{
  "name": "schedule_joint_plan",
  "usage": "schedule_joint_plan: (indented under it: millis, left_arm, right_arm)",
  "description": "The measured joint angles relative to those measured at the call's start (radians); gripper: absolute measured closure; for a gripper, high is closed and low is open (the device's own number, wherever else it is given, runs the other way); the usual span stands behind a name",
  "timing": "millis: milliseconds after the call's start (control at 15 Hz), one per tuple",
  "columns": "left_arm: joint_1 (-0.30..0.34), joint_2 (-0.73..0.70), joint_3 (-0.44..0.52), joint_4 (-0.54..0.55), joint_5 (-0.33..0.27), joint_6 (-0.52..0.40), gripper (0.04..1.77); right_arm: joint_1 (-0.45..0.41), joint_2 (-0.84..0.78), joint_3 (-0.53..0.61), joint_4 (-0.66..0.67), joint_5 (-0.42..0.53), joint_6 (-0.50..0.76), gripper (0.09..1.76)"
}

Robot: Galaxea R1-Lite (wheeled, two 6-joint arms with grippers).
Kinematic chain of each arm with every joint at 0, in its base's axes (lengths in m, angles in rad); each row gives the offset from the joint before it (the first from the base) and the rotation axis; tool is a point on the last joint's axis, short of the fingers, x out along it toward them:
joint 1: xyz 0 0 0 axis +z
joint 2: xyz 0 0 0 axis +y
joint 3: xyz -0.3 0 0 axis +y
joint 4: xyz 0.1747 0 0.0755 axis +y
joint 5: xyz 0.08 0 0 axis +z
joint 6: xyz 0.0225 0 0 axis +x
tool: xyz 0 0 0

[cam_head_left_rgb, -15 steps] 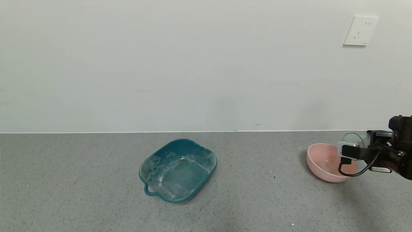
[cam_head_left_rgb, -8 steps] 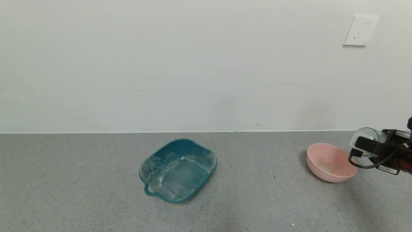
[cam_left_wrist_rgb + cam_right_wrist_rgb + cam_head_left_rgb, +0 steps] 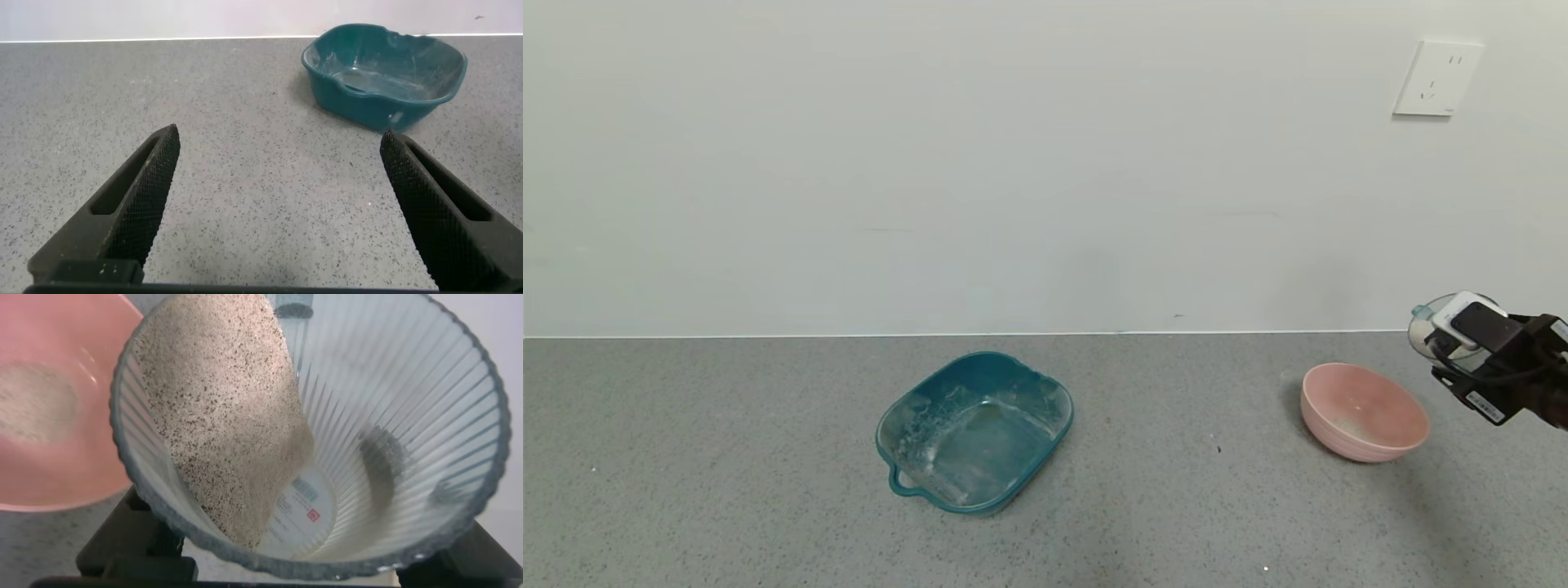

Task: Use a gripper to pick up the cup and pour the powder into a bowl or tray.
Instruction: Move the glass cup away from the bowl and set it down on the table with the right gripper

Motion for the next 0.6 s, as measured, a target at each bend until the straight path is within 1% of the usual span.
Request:
schedule_joint_plan:
  millis: [267,400,600]
  left_arm:
    - [0.000,0.000,0.000,0.000,0.000,0.000,0.05]
    - [0.000,0.000,0.000,0.000,0.000,0.000,0.05]
    - [0.000,0.000,0.000,0.000,0.000,0.000,0.05]
  right_arm:
    - [0.026,-0.019,0.000,0.006,0.036,0.212,0.49]
    - [0.083,-0.019,0.000,0.009,0.035,0.362,0.49]
    - [0.198,-0.019,0.000,0.009,0.024,0.528,0.49]
